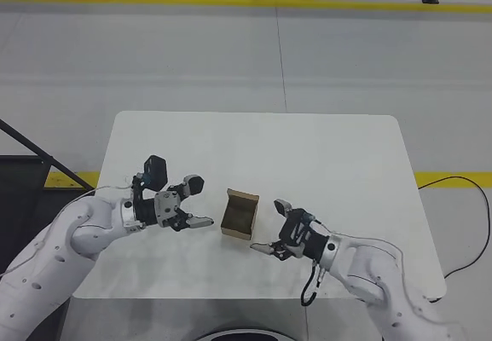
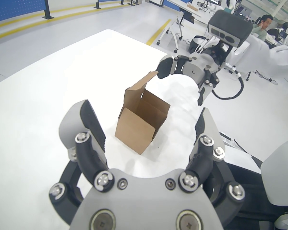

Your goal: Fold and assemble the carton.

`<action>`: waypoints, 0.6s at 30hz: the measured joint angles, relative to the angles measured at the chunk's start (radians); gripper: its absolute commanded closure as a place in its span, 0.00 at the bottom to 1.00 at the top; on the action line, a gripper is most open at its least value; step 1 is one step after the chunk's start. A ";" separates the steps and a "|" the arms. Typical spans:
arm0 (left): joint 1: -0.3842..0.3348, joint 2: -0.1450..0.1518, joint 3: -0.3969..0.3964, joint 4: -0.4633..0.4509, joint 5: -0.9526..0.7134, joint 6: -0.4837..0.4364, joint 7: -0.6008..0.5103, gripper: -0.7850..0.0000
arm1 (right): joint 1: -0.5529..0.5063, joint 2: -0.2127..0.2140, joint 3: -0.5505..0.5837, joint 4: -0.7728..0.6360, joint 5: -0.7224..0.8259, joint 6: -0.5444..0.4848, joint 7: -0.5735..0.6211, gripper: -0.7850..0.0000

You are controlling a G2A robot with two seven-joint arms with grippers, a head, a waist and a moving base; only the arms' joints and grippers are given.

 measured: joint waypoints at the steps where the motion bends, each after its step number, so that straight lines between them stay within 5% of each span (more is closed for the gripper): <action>1: -0.004 -0.003 0.003 0.007 0.003 -0.006 0.009 0.00 | 0.001 -0.001 -0.005 0.014 -0.021 -0.001 -0.029 0.00; 7: -0.023 -0.017 0.001 0.037 0.031 -0.044 0.062 0.00 | -0.008 -0.010 -0.018 0.104 -0.007 0.068 -0.102 0.00; 18: -0.018 -0.018 -0.003 0.030 0.034 -0.043 0.063 0.00 | 0.004 -0.010 -0.039 0.099 -0.057 0.010 -0.112 0.00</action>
